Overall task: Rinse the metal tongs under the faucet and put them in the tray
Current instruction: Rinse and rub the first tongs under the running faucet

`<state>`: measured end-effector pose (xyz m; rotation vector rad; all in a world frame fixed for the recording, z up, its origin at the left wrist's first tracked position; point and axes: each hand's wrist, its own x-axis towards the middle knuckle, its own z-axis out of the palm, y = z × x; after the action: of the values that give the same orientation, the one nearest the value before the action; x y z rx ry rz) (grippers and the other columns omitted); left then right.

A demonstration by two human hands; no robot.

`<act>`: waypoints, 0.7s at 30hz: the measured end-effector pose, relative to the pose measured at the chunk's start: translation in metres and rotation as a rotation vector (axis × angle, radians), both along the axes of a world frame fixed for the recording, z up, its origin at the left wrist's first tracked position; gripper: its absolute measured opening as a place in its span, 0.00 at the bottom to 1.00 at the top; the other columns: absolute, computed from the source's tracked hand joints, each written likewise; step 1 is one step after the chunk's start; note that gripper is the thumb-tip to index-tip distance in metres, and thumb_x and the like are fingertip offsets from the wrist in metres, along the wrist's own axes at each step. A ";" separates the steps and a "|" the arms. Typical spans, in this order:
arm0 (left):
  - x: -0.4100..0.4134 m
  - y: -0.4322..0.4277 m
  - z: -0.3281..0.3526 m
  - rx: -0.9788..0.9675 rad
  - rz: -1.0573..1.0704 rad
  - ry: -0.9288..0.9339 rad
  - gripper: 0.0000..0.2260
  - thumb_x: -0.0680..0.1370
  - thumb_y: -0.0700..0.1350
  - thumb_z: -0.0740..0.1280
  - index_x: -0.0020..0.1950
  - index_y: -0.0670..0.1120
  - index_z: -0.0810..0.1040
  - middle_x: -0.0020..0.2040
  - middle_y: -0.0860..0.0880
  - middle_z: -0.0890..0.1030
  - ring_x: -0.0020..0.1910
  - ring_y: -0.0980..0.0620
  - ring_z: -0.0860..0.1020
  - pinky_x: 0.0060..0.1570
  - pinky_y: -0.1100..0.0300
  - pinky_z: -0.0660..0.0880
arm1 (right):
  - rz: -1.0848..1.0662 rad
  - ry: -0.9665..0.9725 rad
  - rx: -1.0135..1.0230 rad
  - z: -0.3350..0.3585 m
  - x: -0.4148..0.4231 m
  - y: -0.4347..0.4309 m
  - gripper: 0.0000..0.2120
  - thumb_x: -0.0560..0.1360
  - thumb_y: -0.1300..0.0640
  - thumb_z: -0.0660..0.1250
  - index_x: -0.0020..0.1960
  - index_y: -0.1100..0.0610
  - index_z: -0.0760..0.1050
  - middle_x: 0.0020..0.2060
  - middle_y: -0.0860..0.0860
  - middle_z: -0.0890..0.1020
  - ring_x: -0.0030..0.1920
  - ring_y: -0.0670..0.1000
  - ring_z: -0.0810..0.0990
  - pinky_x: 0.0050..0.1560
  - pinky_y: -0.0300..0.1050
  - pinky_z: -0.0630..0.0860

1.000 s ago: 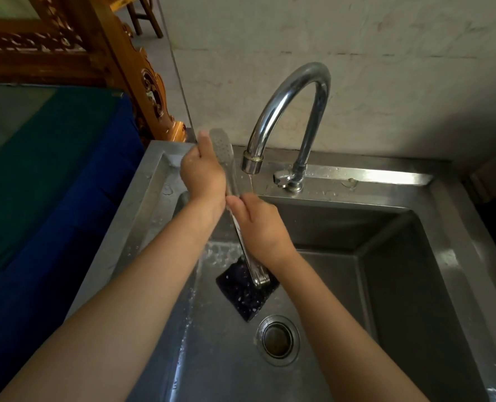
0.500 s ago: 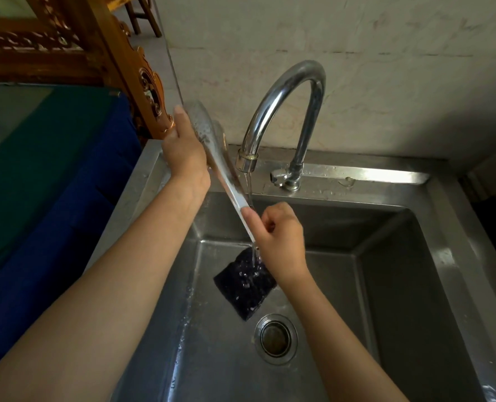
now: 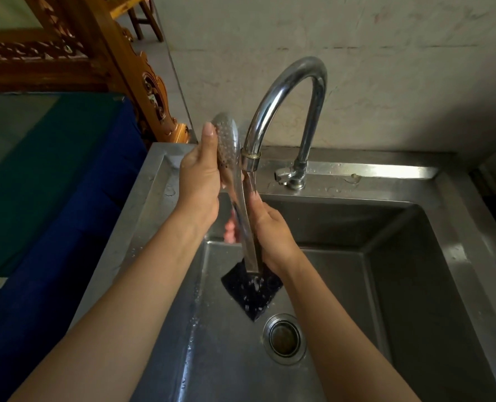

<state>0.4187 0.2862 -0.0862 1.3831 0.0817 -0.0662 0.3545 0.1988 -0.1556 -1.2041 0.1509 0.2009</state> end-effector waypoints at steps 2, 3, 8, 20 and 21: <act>-0.009 0.002 -0.003 0.001 0.012 0.003 0.15 0.78 0.57 0.59 0.47 0.50 0.79 0.44 0.51 0.85 0.46 0.53 0.83 0.43 0.62 0.79 | -0.041 0.000 0.079 0.000 0.003 0.003 0.21 0.80 0.47 0.54 0.51 0.62 0.78 0.42 0.57 0.83 0.45 0.54 0.82 0.53 0.50 0.79; -0.014 0.003 -0.006 -0.005 0.012 0.004 0.14 0.78 0.57 0.59 0.45 0.51 0.79 0.40 0.52 0.85 0.43 0.54 0.83 0.42 0.61 0.79 | -0.062 -0.010 0.080 0.001 0.004 0.004 0.18 0.80 0.49 0.55 0.53 0.61 0.78 0.45 0.58 0.82 0.48 0.54 0.81 0.59 0.52 0.77; -0.036 0.010 -0.013 -0.042 0.013 0.001 0.17 0.77 0.57 0.59 0.53 0.47 0.80 0.42 0.49 0.85 0.44 0.52 0.84 0.41 0.61 0.79 | -0.090 -0.088 0.071 0.004 0.009 0.004 0.10 0.80 0.60 0.57 0.52 0.55 0.77 0.45 0.52 0.81 0.44 0.49 0.79 0.50 0.45 0.76; -0.060 0.020 -0.006 -0.027 0.045 -0.164 0.20 0.72 0.61 0.59 0.35 0.49 0.82 0.30 0.54 0.83 0.32 0.57 0.82 0.31 0.65 0.77 | 0.018 -0.191 0.724 0.015 0.015 -0.002 0.23 0.75 0.73 0.49 0.68 0.61 0.61 0.66 0.62 0.67 0.56 0.56 0.80 0.54 0.51 0.79; -0.060 0.021 -0.004 -0.039 0.052 -0.171 0.22 0.71 0.62 0.59 0.34 0.44 0.80 0.27 0.55 0.81 0.28 0.59 0.80 0.28 0.67 0.75 | 0.022 -0.199 0.743 0.015 0.015 -0.002 0.24 0.76 0.72 0.49 0.69 0.60 0.60 0.66 0.62 0.68 0.57 0.56 0.80 0.54 0.51 0.79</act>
<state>0.3585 0.3073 -0.0898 1.3415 -0.0263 0.0938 0.3698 0.1972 -0.1401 -0.4805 -0.1089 0.1358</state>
